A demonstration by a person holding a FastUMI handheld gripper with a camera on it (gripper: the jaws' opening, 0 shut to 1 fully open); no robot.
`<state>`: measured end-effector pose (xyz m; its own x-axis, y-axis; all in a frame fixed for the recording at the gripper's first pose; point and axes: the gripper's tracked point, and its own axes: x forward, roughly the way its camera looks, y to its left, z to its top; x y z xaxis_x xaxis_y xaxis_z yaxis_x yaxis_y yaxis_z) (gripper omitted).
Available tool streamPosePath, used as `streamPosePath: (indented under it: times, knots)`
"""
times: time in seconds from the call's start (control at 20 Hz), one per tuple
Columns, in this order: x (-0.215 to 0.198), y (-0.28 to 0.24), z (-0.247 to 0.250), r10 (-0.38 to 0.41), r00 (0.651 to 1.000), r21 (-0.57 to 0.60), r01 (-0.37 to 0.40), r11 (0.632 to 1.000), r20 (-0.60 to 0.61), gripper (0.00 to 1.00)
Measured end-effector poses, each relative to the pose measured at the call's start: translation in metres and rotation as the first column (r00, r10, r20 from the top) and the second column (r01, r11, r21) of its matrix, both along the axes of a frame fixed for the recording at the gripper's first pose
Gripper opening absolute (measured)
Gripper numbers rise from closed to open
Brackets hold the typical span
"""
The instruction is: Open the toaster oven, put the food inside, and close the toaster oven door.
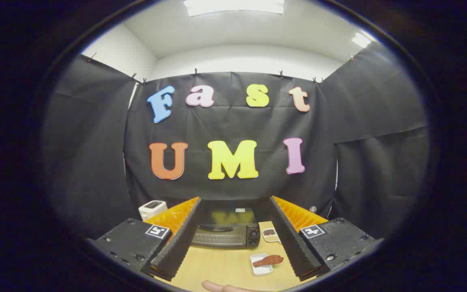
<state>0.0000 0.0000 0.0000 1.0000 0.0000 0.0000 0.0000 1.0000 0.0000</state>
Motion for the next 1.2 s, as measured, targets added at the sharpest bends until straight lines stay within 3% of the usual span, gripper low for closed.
streamPosePath:
  times: [0.85, 1.2]
  knots:
    - [0.016, -0.015, -0.015, -0.028, 0.999, -0.012, 0.028, 1.000, -0.025, 1.00]
    - [0.103, 0.009, -0.061, -0.023, 0.993, -0.042, 0.018, 0.999, -0.113, 1.00]
